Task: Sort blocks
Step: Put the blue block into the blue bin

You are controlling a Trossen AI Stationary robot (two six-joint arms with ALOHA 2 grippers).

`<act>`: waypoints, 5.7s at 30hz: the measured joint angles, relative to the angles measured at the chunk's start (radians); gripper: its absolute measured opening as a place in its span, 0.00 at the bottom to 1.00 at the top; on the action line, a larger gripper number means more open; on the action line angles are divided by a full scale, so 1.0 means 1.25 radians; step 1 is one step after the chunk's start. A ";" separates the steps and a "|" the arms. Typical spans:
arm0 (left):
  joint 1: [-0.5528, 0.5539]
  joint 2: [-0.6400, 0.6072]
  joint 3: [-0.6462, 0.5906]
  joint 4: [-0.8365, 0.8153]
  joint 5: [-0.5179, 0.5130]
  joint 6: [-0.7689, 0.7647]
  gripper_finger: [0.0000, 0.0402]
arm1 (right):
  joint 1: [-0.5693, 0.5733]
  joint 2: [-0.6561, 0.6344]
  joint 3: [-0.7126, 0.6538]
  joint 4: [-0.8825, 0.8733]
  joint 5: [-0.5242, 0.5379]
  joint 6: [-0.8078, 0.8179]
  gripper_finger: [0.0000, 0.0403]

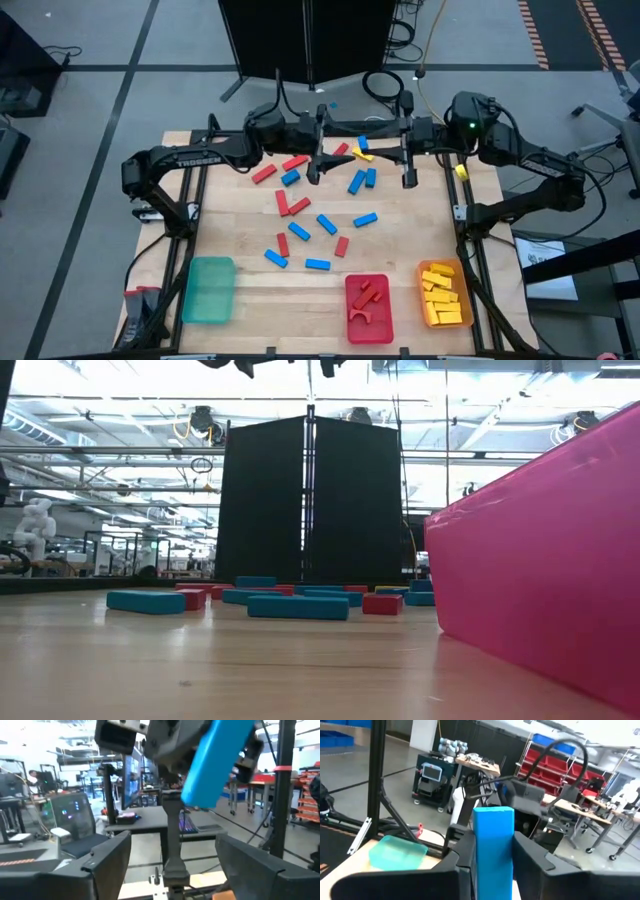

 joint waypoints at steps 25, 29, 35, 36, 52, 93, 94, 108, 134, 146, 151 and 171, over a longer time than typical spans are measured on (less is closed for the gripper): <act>-0.021 0.000 0.000 0.002 -0.051 -0.001 0.46 | -0.001 0.069 0.000 0.043 0.012 -0.022 0.18; -0.022 0.000 0.000 0.001 -0.051 0.005 0.30 | -0.002 0.068 0.000 0.042 0.017 -0.020 0.18; -0.021 0.000 0.000 0.001 -0.057 0.004 0.30 | -0.013 0.068 0.000 0.040 0.008 -0.017 0.18; -0.021 0.000 0.000 0.000 -0.059 0.004 0.30 | -0.013 0.068 0.000 0.038 0.007 -0.017 0.18; -0.015 -0.011 0.000 -0.072 -0.070 -0.006 0.30 | -0.012 0.035 0.010 0.031 -0.007 0.103 0.78; -0.912 -0.446 -0.515 -1.098 -0.277 -1.037 0.32 | -0.011 -0.102 0.144 -0.365 0.049 0.150 0.67; -0.919 -0.446 -0.521 -1.088 -0.277 -1.059 0.32 | -0.011 -0.102 0.144 -0.368 0.049 0.150 0.67; -0.962 -0.445 -0.529 -1.062 -0.253 -1.175 0.57 | -0.011 -0.083 0.144 -0.397 0.047 0.150 0.67; -0.549 -0.372 -0.485 -0.754 -0.512 -0.598 0.61 | -0.013 0.106 0.082 -0.573 0.063 0.037 0.67; -0.426 -0.091 -0.486 -0.780 -0.374 -0.196 0.61 | -0.023 0.091 0.082 -0.653 0.063 0.018 0.67; -0.431 -0.039 -0.486 -0.749 -0.348 -0.171 0.61 | -0.023 0.082 0.082 -0.660 0.064 0.019 0.67; -0.462 -0.063 -0.476 -0.731 -0.374 -0.338 0.61 | -0.029 0.080 0.082 -0.667 0.068 0.020 0.67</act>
